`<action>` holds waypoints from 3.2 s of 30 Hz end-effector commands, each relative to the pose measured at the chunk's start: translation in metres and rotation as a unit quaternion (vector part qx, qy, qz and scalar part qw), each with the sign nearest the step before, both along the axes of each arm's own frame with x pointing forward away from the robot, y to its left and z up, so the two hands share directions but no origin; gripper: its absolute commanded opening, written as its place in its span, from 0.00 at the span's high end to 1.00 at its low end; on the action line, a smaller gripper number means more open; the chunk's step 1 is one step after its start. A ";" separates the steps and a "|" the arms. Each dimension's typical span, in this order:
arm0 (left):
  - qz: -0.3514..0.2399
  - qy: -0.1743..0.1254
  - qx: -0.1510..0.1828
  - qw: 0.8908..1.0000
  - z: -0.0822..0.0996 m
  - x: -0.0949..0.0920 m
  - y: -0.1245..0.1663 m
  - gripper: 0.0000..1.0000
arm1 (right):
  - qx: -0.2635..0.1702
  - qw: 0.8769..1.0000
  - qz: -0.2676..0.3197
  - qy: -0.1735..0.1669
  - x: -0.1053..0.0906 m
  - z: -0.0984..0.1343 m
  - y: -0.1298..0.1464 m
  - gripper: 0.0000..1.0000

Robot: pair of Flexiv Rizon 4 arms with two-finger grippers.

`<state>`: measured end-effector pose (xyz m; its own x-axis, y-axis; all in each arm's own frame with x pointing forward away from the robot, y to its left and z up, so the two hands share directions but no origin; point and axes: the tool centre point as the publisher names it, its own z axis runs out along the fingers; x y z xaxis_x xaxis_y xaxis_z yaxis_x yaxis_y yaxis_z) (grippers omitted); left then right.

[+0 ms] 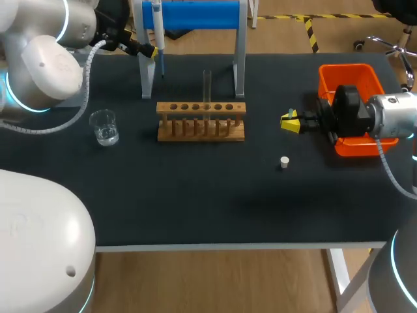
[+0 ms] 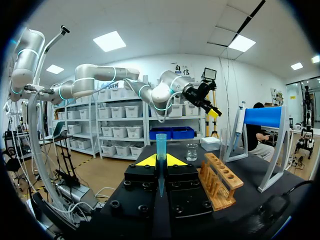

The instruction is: Invert the test tube, pick up the pipette, mount the tip to pipette, aspirate from beaker and dispense into the tube, eject the tip, return the pipette, and cap with the stopper.

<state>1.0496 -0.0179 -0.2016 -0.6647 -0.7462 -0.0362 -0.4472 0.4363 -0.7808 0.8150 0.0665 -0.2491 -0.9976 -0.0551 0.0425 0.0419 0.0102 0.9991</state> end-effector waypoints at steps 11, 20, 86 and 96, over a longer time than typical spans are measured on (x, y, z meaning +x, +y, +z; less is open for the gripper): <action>-0.001 0.000 -0.001 1.000 0.000 0.000 0.000 0.00 | 0.000 1.000 0.001 0.000 0.000 0.000 -0.001 1.00; -0.001 0.000 -0.001 1.000 0.000 0.000 0.000 0.00 | 0.000 1.000 0.001 0.000 0.000 0.000 -0.001 1.00; 0.136 -0.059 -0.053 0.987 -0.013 0.025 -0.048 0.00 | 0.000 1.000 0.001 0.000 0.000 0.000 -0.001 1.00; 0.155 -0.069 -0.073 0.983 -0.013 0.033 -0.055 0.00 | 0.000 1.000 0.001 0.000 0.000 0.000 -0.001 1.00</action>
